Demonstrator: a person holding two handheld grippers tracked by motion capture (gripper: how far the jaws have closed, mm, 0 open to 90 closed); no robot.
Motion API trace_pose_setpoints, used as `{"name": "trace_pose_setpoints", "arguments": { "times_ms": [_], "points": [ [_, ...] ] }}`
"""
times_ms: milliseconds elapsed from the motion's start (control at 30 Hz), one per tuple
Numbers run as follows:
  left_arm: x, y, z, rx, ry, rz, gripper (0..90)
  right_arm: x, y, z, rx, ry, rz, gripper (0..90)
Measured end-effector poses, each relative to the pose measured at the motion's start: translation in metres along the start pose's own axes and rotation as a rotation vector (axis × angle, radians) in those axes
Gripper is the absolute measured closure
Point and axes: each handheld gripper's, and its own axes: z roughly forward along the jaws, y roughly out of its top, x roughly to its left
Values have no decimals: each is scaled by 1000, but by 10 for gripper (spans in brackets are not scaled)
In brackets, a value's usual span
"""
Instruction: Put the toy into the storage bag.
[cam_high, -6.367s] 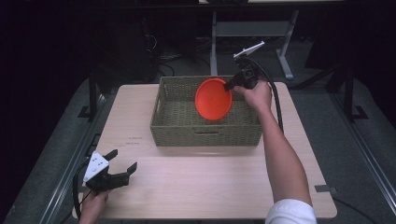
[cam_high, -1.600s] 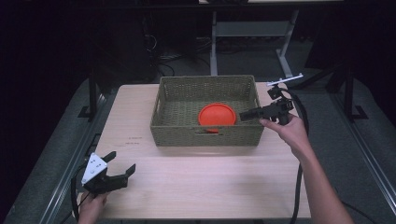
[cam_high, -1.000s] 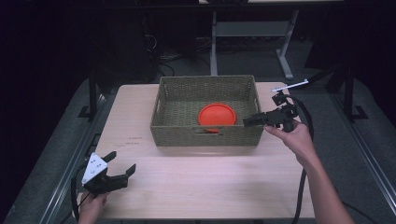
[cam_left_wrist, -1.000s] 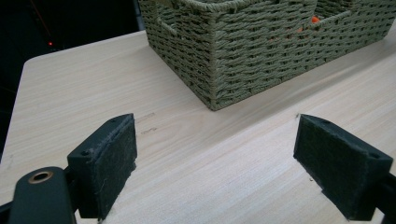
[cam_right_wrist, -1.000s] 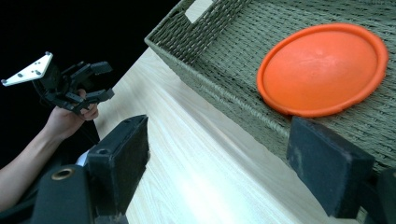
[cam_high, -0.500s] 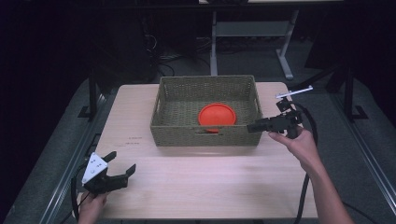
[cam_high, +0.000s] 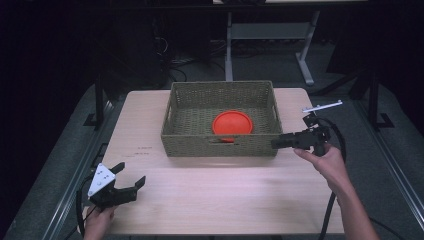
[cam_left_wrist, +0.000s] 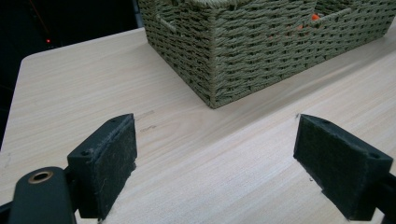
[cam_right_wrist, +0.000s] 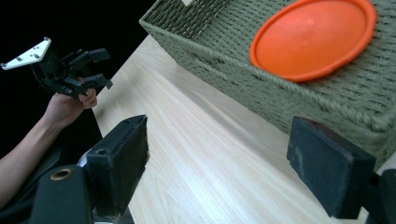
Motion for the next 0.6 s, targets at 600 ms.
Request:
{"name": "trace_pose_setpoints", "arguments": {
  "times_ms": [600],
  "points": [
    [-1,0,0,5,-5,-1,127,-17,-30,-3,-2,-3,45,198]
  ]
}}
